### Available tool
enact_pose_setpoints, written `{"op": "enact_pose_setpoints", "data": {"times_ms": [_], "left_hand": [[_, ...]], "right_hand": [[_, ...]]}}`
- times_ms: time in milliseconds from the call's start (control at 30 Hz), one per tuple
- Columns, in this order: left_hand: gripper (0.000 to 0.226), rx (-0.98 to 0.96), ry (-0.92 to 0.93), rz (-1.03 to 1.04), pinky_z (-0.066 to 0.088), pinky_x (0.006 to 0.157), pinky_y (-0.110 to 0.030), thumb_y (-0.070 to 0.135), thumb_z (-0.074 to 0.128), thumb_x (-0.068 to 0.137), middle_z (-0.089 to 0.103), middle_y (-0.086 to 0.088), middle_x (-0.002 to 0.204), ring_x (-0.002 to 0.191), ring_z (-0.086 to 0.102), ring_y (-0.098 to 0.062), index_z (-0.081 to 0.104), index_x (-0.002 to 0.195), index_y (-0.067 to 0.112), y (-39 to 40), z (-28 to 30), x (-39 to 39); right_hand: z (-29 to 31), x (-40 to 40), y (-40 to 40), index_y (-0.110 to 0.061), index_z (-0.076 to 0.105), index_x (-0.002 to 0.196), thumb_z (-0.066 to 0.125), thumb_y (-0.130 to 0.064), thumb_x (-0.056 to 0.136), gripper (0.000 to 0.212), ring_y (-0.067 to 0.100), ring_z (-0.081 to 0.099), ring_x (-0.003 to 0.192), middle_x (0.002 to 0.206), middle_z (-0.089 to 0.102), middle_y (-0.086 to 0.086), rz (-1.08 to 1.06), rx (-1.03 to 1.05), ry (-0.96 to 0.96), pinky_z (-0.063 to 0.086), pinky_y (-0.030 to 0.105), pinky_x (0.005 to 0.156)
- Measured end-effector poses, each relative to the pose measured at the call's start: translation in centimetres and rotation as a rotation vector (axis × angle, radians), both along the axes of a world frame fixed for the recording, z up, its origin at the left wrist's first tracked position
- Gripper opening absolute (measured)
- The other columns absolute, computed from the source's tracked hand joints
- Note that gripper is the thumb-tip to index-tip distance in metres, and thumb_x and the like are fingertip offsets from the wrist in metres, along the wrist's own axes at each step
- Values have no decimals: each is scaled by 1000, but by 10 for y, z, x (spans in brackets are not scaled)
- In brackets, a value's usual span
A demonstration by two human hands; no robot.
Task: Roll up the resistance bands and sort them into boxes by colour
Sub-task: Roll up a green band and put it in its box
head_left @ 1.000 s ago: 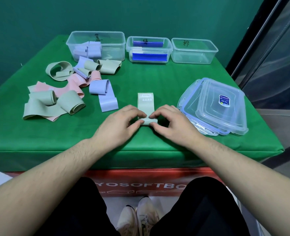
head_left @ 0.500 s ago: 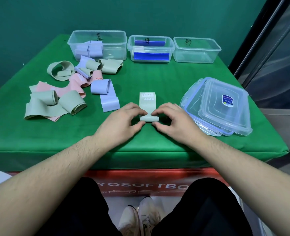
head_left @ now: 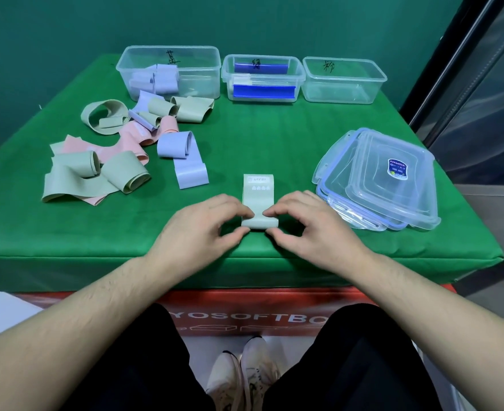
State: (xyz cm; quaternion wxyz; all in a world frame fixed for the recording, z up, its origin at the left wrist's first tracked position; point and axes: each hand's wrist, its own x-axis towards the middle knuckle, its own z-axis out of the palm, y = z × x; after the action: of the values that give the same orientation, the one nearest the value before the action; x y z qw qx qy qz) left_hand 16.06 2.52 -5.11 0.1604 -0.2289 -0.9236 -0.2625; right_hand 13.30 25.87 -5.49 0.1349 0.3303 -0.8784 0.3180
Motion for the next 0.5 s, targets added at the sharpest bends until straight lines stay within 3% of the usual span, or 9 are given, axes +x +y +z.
{"op": "enact_pose_setpoints", "data": {"times_ms": [233, 400, 500], "left_hand": [[24, 35, 8, -29, 34, 61, -12, 42, 59, 86, 63, 21, 105, 67, 44, 18, 69, 105, 30, -2, -5, 16], [28, 40, -30, -11, 41, 59, -21, 46, 55, 86, 59, 23, 107, 61, 47, 6, 66, 109, 34, -1, -5, 11], [31, 39, -49, 1, 45, 56, -27, 50, 51, 87, 53, 23, 111, 58, 47, -2, 65, 110, 35, -1, -3, 11]], "right_hand": [[-3, 12, 0, -19, 72, 107, 74, -28, 82, 27, 14, 56, 91, 100, 66, -6, 23, 4, -2, 45, 27, 84], [-6, 10, -2, -22, 71, 111, 67, -41, 84, 34, 14, 51, 90, 103, 61, -9, -13, -13, 4, 41, 23, 83], [-2, 9, -3, -20, 70, 111, 69, -37, 84, 32, 15, 52, 92, 104, 61, -8, 2, -12, 31, 41, 23, 85]]}}
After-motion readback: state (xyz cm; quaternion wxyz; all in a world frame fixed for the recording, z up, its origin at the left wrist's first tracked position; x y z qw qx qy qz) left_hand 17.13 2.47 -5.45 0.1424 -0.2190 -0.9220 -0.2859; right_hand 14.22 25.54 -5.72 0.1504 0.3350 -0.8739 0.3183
